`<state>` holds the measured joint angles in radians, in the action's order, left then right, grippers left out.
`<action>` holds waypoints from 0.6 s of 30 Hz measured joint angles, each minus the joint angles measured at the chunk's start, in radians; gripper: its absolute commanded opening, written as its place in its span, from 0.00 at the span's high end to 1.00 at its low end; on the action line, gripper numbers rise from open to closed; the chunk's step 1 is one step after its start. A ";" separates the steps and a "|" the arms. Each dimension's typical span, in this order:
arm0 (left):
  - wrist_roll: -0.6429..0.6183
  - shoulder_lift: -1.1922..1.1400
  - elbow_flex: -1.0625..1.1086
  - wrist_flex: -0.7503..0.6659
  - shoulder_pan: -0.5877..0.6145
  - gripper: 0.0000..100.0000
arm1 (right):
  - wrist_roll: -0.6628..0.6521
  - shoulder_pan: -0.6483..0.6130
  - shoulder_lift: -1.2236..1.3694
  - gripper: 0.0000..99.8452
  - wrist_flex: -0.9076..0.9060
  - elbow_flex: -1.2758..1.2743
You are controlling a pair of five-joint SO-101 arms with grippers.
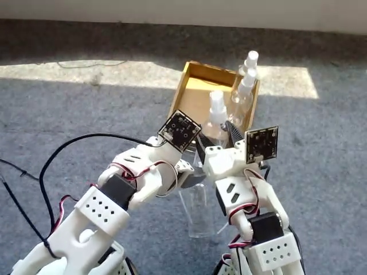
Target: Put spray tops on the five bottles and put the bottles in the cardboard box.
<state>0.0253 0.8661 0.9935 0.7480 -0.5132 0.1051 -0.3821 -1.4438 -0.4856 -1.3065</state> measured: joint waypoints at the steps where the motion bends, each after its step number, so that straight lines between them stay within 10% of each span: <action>1: 0.000 0.000 0.000 -0.005 -0.005 0.68 | 0.000 0.000 -0.014 1.00 -0.014 0.000; 18: -0.002 0.000 0.020 -0.028 0.023 0.68 | -0.023 -0.003 -0.071 1.00 -0.032 0.002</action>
<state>0.0238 0.8661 1.0134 0.7204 -0.4902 0.0821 -0.3851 -1.5144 -0.5178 -1.3050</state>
